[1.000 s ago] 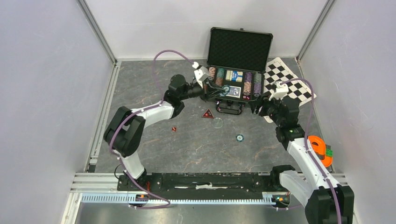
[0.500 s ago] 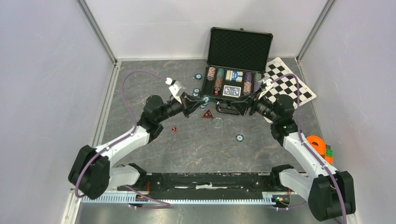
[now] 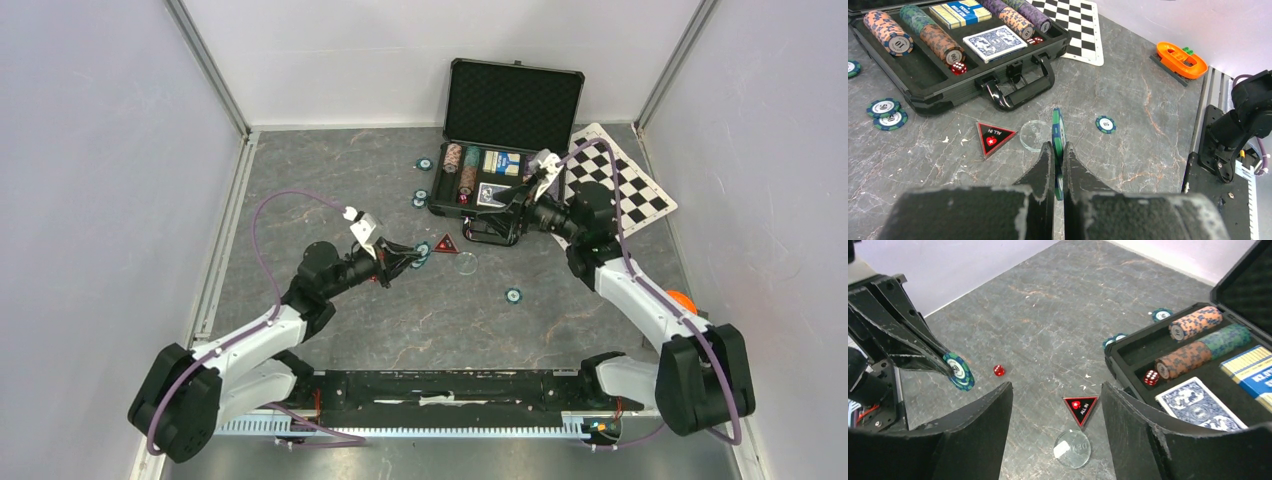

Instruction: Pack up texas hold em set

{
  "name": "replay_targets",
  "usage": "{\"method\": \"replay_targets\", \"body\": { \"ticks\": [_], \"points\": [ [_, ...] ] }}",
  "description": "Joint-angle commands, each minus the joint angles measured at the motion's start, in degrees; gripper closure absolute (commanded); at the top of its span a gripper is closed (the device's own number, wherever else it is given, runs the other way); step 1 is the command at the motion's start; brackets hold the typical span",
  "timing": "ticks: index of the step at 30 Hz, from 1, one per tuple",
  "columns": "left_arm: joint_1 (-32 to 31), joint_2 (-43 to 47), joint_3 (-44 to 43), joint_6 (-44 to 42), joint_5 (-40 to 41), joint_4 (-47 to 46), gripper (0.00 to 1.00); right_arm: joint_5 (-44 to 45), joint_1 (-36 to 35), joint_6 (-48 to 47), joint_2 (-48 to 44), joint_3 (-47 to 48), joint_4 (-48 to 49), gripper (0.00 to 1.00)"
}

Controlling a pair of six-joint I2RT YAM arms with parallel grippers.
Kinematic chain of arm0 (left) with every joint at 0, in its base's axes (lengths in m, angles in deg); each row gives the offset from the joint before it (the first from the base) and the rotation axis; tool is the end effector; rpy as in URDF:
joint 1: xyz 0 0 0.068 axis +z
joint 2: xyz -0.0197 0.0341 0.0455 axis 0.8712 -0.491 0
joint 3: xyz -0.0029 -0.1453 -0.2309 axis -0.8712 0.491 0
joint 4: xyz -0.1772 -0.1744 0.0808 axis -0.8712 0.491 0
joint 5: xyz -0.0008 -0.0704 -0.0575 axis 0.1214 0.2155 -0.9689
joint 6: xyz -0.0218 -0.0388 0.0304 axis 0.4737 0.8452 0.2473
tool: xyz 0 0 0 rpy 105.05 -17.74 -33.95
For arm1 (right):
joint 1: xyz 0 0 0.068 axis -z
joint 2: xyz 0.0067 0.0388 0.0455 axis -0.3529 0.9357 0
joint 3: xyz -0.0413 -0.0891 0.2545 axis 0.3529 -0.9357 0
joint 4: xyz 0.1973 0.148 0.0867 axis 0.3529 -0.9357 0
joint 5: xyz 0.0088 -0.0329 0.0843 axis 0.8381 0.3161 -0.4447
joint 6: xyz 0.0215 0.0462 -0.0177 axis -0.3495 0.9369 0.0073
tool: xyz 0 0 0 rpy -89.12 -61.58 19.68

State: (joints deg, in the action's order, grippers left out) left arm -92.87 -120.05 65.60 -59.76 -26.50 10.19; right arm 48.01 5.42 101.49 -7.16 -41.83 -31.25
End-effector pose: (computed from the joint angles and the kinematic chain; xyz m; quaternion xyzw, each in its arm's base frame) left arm 0.1774 -0.1309 0.2332 0.2812 0.6579 -0.4084 0.5669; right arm 0.2479 0.0921 0.2898 -0.2558 0.6706 0.4085 0.5639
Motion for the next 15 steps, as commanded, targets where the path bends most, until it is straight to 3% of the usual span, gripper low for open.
{"method": "replay_targets", "body": {
  "ticks": [1,8,15],
  "points": [
    [-0.2,2.7,2.1,-0.6,-1.5,-5.0,0.98,-3.4,-3.0,-9.7,2.0,3.1,-2.3,0.30],
    [-0.2,3.9,1.7,0.8,-5.1,-5.6,0.98,-13.8,-7.1,-14.4,6.9,5.0,-0.9,0.30],
    [-0.2,0.4,0.1,0.3,-9.3,-8.5,0.98,-13.2,-12.4,-30.3,12.4,13.5,-19.0,0.28]
  ]
}}
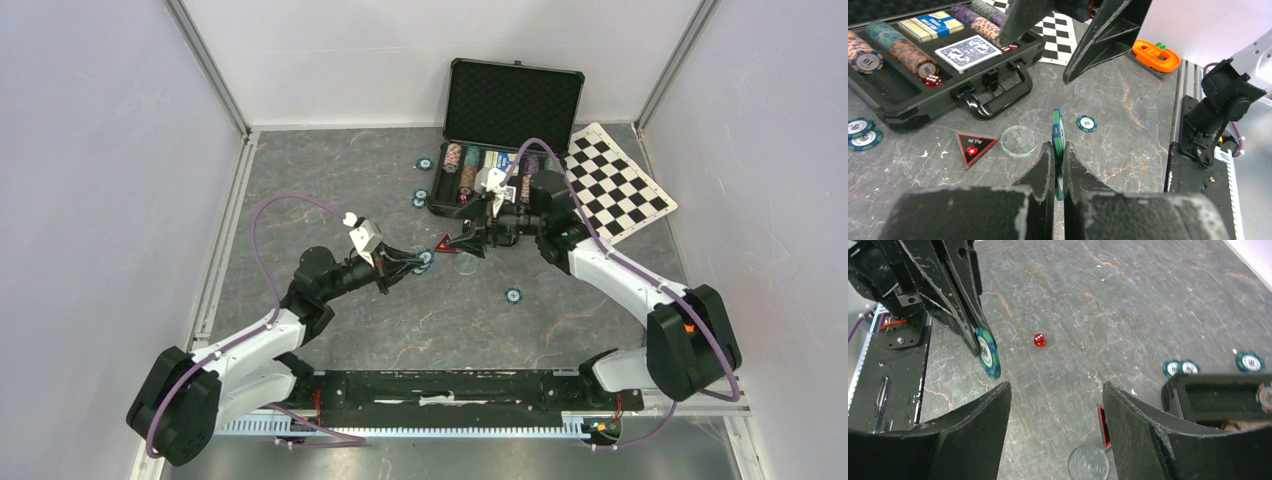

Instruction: Pack up texas hold em set

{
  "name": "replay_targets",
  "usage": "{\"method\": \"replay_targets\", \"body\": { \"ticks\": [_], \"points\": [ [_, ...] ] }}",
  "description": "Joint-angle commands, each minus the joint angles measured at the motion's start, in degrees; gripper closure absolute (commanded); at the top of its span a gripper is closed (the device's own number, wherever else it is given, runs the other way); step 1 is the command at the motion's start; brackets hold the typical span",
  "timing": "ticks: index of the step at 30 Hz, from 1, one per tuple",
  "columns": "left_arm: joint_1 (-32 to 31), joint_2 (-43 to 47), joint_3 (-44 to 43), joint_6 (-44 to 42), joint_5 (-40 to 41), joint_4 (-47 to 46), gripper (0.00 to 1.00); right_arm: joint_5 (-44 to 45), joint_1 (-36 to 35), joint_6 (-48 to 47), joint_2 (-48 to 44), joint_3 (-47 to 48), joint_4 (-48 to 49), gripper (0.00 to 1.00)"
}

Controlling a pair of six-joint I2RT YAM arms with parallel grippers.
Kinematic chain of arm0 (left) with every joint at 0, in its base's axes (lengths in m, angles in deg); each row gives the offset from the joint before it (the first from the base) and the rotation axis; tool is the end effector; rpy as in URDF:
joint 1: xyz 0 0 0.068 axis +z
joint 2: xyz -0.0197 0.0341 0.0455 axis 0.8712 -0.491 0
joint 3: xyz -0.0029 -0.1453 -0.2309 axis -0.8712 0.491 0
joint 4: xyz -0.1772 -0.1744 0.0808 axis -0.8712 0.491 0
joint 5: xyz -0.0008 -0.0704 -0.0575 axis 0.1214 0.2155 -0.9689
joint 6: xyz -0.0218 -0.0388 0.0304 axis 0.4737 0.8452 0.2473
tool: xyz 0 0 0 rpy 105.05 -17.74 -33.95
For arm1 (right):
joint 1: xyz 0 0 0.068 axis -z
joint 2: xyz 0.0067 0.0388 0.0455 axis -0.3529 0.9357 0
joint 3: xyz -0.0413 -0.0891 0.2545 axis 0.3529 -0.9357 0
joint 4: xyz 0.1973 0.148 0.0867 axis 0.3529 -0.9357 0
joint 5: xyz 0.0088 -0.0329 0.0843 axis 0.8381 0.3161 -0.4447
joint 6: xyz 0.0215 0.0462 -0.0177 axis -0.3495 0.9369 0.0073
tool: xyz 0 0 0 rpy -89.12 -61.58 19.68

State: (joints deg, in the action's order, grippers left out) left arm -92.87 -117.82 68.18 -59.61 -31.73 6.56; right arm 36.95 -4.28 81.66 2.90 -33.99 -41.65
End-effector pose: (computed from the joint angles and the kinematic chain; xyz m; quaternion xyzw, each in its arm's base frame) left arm 0.1666 -0.1275 0.2323 0.3113 0.6246 -0.4376 0.5670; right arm 0.2571 0.1509 0.2737 -0.4515 0.6120 0.4350 0.4821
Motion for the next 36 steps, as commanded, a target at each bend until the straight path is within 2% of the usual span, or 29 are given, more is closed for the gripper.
{"method": "replay_targets", "body": {
  "ticks": [1,5,9,19,29,36],
  "points": [
    [-0.3,-2.5,-3.0,0.3,-5.1,-5.2,0.98,-2.8,-3.2,-11.5,3.1,6.5,-9.9,0.28],
    [-0.3,-4.5,-3.7,1.4,-7.0,-8.2,0.98,-5.3,-4.1,-16.1,5.3,9.2,-15.4,0.30],
    [-0.2,-4.2,-3.8,0.6,-6.7,-7.1,0.98,-6.3,-5.4,-23.2,7.7,13.5,-26.6,0.30],
    [-0.3,-4.4,-3.9,0.3,-7.3,-6.8,0.98,-5.8,-8.2,-28.8,11.5,17.8,-36.0,0.33],
    [-0.7,-5.5,-4.2,-1.1,-8.1,-6.3,0.98,-6.9,-9.7,-28.6,13.4,20.7,-38.4,0.36],
    [-0.8,-5.9,-4.4,-1.3,-8.4,-6.4,0.98,-7.1,-10.2,-27.6,15.3,21.9,-38.7,0.44]
  ]
}}
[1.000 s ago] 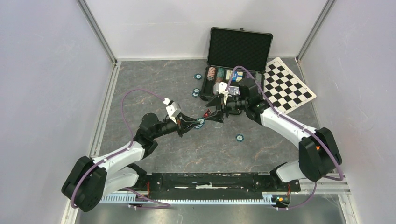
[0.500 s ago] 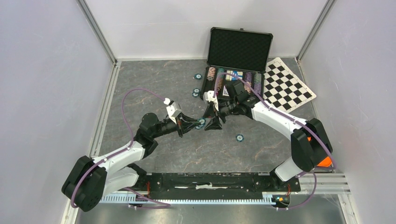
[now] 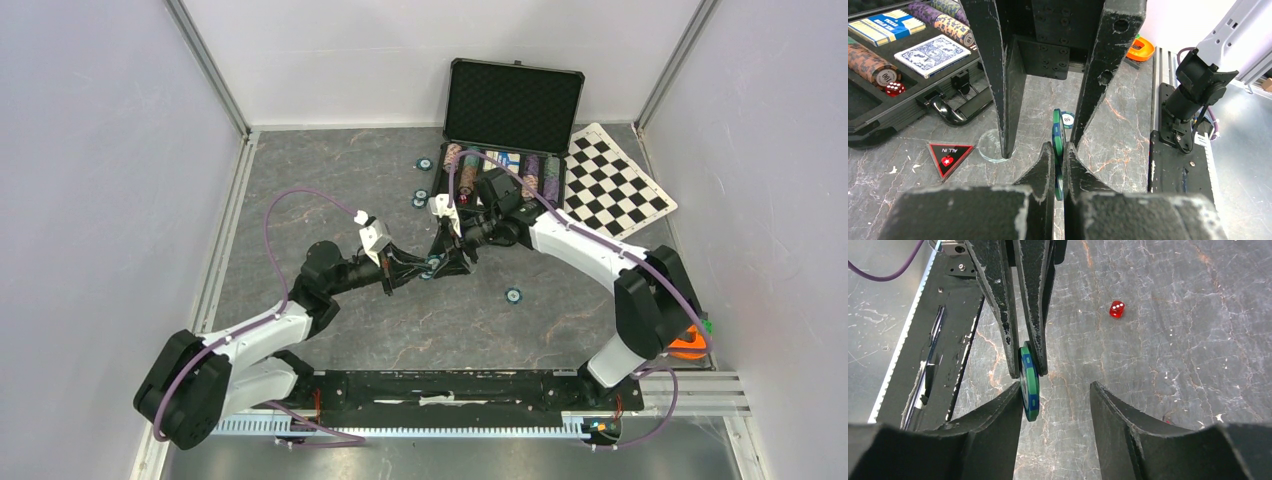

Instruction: Pack up texas hold em set

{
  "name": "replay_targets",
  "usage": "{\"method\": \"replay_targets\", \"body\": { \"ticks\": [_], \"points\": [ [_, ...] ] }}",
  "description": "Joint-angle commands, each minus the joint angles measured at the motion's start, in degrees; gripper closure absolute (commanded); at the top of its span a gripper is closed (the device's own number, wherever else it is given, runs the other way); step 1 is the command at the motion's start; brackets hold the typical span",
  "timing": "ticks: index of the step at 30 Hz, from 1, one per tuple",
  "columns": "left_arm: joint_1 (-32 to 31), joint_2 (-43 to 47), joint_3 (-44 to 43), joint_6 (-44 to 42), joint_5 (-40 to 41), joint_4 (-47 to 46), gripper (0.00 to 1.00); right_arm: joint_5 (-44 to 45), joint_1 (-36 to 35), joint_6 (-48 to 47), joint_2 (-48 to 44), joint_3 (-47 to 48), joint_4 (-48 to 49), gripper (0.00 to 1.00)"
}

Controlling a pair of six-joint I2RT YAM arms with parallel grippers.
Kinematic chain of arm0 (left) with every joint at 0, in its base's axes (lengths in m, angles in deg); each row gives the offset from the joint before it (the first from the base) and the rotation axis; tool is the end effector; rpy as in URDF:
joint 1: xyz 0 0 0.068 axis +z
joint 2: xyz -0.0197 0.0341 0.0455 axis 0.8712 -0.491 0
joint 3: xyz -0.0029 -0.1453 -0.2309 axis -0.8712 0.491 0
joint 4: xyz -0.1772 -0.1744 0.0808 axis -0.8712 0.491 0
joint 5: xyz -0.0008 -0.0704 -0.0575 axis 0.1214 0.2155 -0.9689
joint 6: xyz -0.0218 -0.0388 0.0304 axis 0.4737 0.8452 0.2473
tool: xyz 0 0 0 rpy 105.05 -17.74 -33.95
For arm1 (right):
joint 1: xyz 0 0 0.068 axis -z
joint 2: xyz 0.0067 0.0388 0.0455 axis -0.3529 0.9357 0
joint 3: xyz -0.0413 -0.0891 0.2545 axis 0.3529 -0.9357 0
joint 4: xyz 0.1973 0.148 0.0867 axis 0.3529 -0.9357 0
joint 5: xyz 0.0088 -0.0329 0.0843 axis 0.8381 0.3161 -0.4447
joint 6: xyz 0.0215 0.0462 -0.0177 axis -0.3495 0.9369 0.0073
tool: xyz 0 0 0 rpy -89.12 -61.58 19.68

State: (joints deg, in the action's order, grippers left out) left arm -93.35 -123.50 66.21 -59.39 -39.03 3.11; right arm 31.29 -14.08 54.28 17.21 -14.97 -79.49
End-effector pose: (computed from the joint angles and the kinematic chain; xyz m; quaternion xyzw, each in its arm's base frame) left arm 0.1742 -0.1388 0.2304 0.3529 0.6044 -0.4746 0.5337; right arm 0.2596 0.2170 0.2556 -0.6028 0.5766 0.4573 0.3084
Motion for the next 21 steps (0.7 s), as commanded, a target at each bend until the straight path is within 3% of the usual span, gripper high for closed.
{"method": "replay_targets", "body": {
  "ticks": [1,12,19,21],
  "points": [
    [-0.4,-0.1,-2.4,-1.6,-1.1,-3.0,0.98,-1.6,-0.6,-0.2,1.0,2.9,-0.8,0.44],
    [-0.5,-2.1,-3.2,-1.8,-1.3,-4.4,0.98,-3.7,-1.6,-2.4,2.6,4.1,-3.0,0.61],
    [-0.6,-2.9,-3.1,-1.9,-0.2,-6.1,0.97,-3.0,-1.7,-3.3,3.0,4.5,-4.4,0.97],
    [-0.6,-3.0,-2.8,-1.9,0.5,-6.6,0.96,-2.7,-1.7,-3.3,2.9,4.4,-4.4,1.00]
  ]
}}
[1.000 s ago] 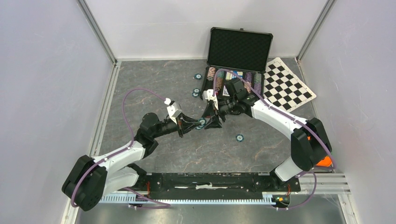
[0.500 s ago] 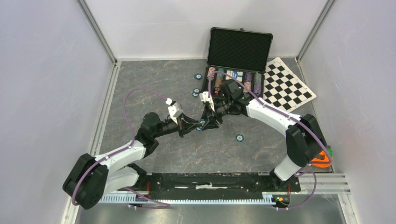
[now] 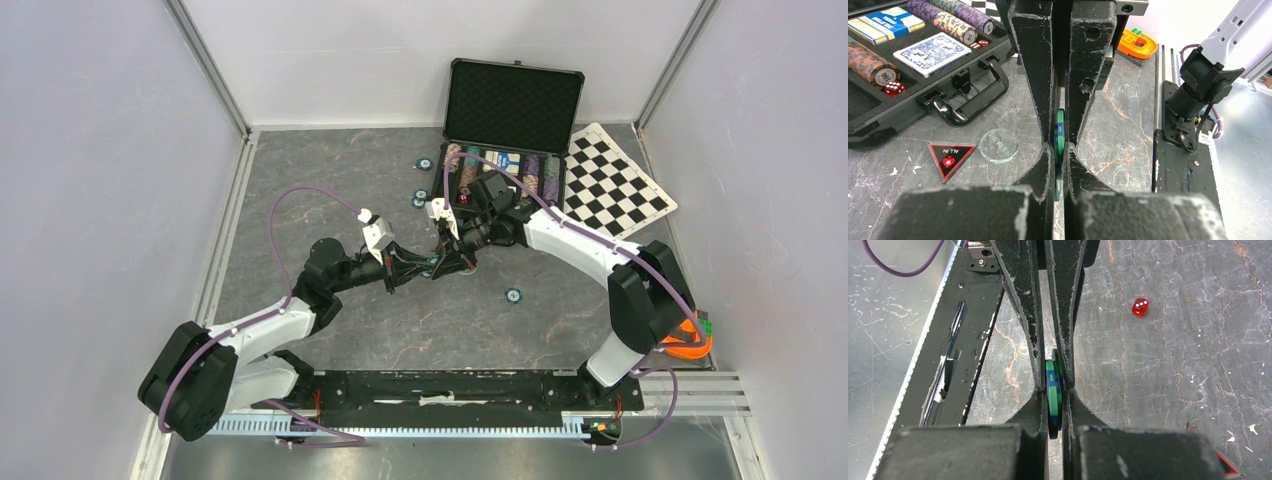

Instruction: Pack up texas hold em set

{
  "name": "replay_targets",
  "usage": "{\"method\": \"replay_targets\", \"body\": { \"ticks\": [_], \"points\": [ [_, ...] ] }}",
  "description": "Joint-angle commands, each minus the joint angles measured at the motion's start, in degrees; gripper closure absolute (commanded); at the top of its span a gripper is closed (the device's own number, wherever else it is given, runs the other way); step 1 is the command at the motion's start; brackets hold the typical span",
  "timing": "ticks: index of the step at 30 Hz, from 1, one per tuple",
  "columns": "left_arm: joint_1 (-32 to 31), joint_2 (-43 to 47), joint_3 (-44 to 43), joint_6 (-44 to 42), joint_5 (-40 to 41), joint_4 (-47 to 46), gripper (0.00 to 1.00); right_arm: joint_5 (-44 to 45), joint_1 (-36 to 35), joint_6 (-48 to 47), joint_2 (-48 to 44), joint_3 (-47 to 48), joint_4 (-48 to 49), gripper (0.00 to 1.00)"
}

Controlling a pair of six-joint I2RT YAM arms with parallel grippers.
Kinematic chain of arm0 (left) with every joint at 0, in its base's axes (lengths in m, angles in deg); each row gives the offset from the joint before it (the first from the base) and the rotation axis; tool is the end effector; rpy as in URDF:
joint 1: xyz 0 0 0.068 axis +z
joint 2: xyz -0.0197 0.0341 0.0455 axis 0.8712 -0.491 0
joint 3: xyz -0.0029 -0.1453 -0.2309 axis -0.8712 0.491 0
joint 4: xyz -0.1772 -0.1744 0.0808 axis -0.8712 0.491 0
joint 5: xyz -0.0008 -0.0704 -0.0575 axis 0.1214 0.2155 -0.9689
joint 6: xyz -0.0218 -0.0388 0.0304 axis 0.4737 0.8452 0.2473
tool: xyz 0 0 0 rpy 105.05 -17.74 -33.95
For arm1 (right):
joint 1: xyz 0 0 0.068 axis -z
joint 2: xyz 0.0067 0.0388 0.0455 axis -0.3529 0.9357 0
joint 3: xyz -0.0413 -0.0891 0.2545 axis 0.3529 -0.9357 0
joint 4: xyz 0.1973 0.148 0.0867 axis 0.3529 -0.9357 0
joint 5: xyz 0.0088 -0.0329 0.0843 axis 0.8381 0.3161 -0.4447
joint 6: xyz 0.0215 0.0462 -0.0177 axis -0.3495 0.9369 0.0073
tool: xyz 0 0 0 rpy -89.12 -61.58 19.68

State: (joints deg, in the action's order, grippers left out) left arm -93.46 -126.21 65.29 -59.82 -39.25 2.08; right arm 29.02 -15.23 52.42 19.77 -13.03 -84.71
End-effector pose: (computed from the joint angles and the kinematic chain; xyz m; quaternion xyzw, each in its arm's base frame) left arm 0.1800 -0.1432 0.2277 0.3562 0.6067 -0.4740 0.5295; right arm 0.2573 0.2246 0.2473 -0.6063 0.5756 0.4799 0.2662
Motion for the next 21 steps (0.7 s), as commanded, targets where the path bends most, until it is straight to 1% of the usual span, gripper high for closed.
{"method": "replay_targets", "body": {
  "ticks": [1,5,10,16,19,21],
  "points": [
    [-0.5,-0.4,-1.8,-1.5,0.8,-6.0,0.96,-0.4,-0.6,-1.4,0.3,2.4,0.8,1.00],
    [-0.4,-0.5,-1.4,-1.2,1.7,-6.5,0.92,0.5,-0.6,-1.3,0.1,2.4,0.9,1.00],
    [-0.4,-0.1,-0.8,-1.5,2.6,-6.8,0.83,2.7,-0.6,0.3,-0.7,2.0,2.3,1.00],
    [-0.5,2.0,0.2,-2.0,7.1,-5.7,0.65,8.0,-0.1,5.4,-2.7,-0.7,8.5,1.00],
    [-0.4,4.0,1.6,-1.3,12.6,-5.3,0.54,8.8,0.8,6.0,-3.2,-1.4,9.2,1.00],
    [-0.5,5.1,2.2,-1.8,14.2,-4.9,0.51,9.0,1.2,6.2,-3.6,-1.8,9.4,1.00]
  ]
}}
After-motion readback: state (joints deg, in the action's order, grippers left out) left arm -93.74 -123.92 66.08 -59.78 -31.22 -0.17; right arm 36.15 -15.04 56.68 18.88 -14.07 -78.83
